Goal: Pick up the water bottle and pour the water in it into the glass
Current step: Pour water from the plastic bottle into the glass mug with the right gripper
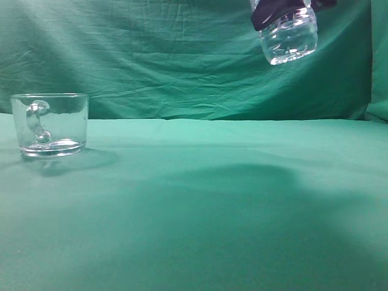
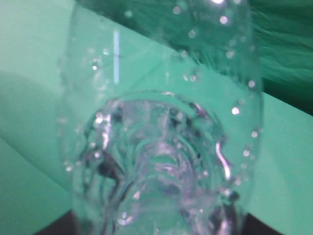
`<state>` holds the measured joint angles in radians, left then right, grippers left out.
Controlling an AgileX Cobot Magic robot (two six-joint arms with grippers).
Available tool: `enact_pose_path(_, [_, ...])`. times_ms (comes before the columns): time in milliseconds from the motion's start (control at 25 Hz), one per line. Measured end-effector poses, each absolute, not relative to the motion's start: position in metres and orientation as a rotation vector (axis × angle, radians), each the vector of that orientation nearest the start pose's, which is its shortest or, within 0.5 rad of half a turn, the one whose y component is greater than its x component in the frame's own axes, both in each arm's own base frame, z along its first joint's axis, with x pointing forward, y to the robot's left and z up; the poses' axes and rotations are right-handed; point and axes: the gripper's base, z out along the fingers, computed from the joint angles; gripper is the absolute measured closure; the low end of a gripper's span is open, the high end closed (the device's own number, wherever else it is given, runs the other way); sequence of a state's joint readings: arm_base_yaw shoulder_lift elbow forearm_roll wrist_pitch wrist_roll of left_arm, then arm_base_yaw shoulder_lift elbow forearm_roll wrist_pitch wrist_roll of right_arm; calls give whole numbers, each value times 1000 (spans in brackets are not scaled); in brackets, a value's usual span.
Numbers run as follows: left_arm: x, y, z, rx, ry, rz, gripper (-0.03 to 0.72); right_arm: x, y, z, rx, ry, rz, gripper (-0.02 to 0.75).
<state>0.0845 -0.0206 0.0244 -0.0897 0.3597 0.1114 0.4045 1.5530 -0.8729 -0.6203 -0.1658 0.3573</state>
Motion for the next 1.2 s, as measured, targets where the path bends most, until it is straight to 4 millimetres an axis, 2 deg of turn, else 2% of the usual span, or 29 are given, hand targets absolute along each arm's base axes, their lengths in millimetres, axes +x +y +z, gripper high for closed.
enact_pose_path(80, [52,2,174,-31,1846,49,688,307,151,255,-782,1912,117,435])
enact_pose_path(200, [52,2,174,-31,1846,49,688,308,177,264,-881,1910,46,435])
enact_pose_path(320, [52,2,174,-31,1846,49,688,314,201,265,-935,1916,15,435])
enact_pose_path(800, [52,2,174,-31,1846,49,688,342,286,238,-1209,1874,-196,435])
enact_pose_path(960, [52,2,174,-31,1846,49,688,353,304,227,-1234,1869,-224,435])
enact_pose_path(1200, [52,2,174,-31,1846,49,688,355,326,208,-1367,1803,-275,435])
